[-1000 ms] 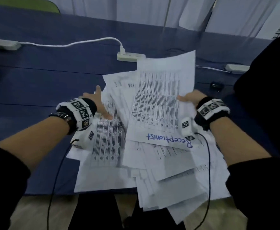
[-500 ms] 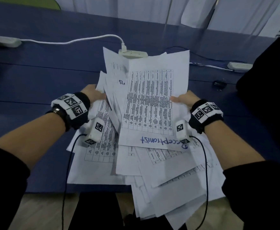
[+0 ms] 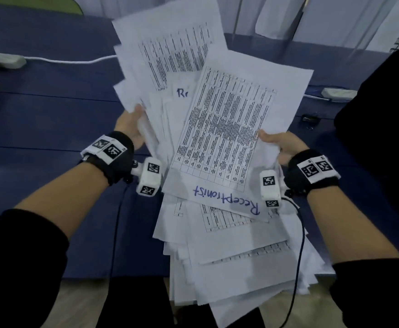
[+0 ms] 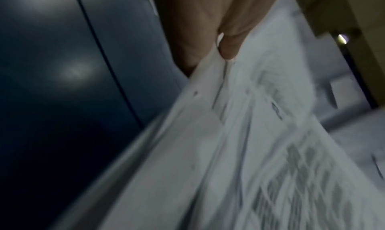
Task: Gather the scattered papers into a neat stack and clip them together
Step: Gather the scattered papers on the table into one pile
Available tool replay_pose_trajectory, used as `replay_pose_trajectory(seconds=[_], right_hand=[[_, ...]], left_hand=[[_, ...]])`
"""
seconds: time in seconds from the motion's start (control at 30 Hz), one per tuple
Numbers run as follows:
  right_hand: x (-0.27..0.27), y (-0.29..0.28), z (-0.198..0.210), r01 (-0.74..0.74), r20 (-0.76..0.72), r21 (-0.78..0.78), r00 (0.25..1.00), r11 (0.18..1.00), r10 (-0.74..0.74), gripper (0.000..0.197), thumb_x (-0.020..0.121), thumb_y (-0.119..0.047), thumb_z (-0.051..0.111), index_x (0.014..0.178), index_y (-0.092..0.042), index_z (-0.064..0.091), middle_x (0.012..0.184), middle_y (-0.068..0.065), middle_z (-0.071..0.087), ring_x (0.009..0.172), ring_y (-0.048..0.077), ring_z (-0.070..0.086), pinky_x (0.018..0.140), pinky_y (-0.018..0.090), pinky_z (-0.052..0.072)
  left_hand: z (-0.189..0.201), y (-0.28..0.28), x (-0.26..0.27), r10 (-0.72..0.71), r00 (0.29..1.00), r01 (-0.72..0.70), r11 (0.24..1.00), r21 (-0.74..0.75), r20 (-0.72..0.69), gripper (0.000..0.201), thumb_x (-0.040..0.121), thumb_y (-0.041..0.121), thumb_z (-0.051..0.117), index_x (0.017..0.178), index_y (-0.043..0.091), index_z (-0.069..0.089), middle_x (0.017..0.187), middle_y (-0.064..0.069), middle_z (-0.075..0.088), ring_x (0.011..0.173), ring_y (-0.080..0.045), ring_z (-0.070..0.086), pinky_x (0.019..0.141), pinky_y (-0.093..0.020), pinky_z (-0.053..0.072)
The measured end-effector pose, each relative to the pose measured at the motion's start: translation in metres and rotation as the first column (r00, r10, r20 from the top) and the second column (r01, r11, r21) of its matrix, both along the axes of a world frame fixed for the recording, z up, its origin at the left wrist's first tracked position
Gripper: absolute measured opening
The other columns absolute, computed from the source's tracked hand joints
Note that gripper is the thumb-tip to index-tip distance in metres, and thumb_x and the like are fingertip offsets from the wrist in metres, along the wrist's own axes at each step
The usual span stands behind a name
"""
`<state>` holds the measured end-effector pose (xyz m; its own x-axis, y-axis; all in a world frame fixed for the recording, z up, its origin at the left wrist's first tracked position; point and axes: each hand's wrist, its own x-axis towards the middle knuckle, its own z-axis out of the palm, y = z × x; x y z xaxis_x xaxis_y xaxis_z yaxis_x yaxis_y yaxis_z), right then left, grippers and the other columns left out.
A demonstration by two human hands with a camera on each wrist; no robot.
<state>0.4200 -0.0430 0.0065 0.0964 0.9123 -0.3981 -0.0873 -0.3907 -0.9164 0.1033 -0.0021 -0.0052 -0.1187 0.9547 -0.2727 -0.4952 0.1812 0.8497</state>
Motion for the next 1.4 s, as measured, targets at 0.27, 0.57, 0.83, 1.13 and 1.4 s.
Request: replay_pose_trajectory(seconds=[0.27, 0.57, 0.83, 1.13, 1.4], right_hand=[[0.006, -0.006, -0.019, -0.041, 0.156, 0.080, 0.987, 0.996, 0.028, 0.127, 0.014, -0.040, 0.093, 0.127, -0.004, 0.051, 0.116, 0.007, 0.065, 0.106, 0.020, 0.060, 0.086, 0.028, 0.052], [-0.006, -0.010, -0.007, 0.200, 0.203, 0.119, 0.954, 0.973, -0.221, 0.048, 0.075, 0.001, 0.072, 0.119, 0.007, 0.054, 0.100, 0.011, 0.067, 0.088, 0.020, 0.062, 0.078, 0.030, 0.052], [0.012, 0.005, -0.007, 0.048, 0.472, -0.057, 0.881, 0.997, -0.015, 0.081, 0.065, -0.028, 0.080, 0.128, 0.009, 0.045, 0.129, 0.014, 0.056, 0.118, 0.027, 0.054, 0.098, 0.033, 0.045], [0.014, 0.012, -0.022, 0.161, 0.575, -0.073, 0.813, 0.984, -0.091, 0.080, 0.080, -0.024, 0.070, 0.138, 0.011, 0.027, 0.145, 0.022, 0.039, 0.130, 0.032, 0.044, 0.105, 0.037, 0.040], [0.016, 0.004, 0.003, -0.131, 0.727, -0.417, 0.546, 0.900, 0.417, 0.041, 0.087, -0.038, 0.058, 0.066, -0.005, 0.048, 0.055, 0.012, 0.051, 0.028, 0.008, 0.048, 0.028, 0.015, 0.031]], left_hand=[[-0.008, -0.007, 0.028, -0.486, 0.807, 0.470, 0.873, -0.134, -0.336, 0.098, 0.052, 0.051, 0.084, 0.136, 0.018, 0.046, 0.144, -0.001, 0.045, 0.138, -0.023, 0.036, 0.117, -0.046, 0.021], [-0.022, -0.021, 0.027, -0.692, 0.670, 0.678, 0.717, -0.159, -0.268, 0.050, 0.072, 0.010, 0.068, 0.113, -0.015, 0.053, 0.098, -0.020, 0.070, 0.093, -0.021, 0.067, 0.075, -0.021, 0.059], [-0.019, -0.014, 0.013, -0.557, 0.821, 0.531, 0.825, -0.191, -0.127, 0.025, 0.097, 0.025, 0.043, 0.094, 0.011, 0.063, 0.074, 0.001, 0.077, 0.066, -0.009, 0.073, 0.063, -0.021, 0.059], [-0.044, -0.024, 0.018, -0.479, 0.878, 0.460, 0.855, -0.241, -0.021, 0.026, 0.099, 0.009, 0.036, 0.080, 0.010, 0.054, 0.057, 0.005, 0.070, 0.047, -0.005, 0.066, 0.048, -0.015, 0.054], [-0.036, 0.003, 0.011, -0.185, 0.895, 0.076, 0.960, -0.269, -0.405, 0.034, 0.098, 0.012, 0.041, 0.064, 0.015, 0.041, 0.062, 0.002, 0.042, 0.048, -0.004, 0.044, 0.047, -0.011, 0.037]])
